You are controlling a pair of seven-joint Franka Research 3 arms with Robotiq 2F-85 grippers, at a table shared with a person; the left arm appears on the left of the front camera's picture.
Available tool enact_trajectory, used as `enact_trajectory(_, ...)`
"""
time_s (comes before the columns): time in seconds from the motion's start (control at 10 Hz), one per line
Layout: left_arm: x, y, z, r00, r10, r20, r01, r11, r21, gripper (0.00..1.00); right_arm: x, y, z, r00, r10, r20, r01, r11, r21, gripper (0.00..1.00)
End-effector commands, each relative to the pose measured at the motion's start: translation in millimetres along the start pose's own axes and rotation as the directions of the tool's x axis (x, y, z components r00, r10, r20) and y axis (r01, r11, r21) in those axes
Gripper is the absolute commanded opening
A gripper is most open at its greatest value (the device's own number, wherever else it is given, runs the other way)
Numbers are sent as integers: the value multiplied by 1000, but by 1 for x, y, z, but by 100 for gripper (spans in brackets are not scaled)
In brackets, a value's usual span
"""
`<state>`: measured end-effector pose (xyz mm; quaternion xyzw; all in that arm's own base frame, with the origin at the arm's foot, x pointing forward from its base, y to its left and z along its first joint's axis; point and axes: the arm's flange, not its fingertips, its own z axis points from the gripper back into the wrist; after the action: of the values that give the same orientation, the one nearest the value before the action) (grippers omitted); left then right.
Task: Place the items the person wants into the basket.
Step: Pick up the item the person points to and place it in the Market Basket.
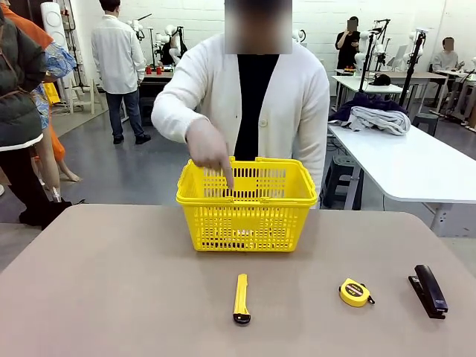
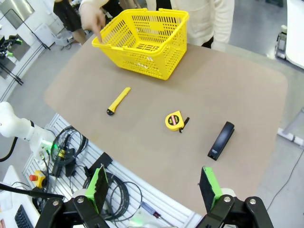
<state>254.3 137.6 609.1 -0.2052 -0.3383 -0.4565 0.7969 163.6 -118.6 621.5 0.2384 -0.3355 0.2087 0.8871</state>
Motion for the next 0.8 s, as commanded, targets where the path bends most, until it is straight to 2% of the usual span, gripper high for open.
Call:
enact_trajectory(0.0,0,1,1,1000,-18,12,18,1000,-10,100,0,0,-1,1000,13,3,-13,1000,20,100)
enact_trajectory(0.7,0,1,1,1000,-18,12,18,1000,-10,100,0,0,-1,1000,13,3,-13,1000,20,100)
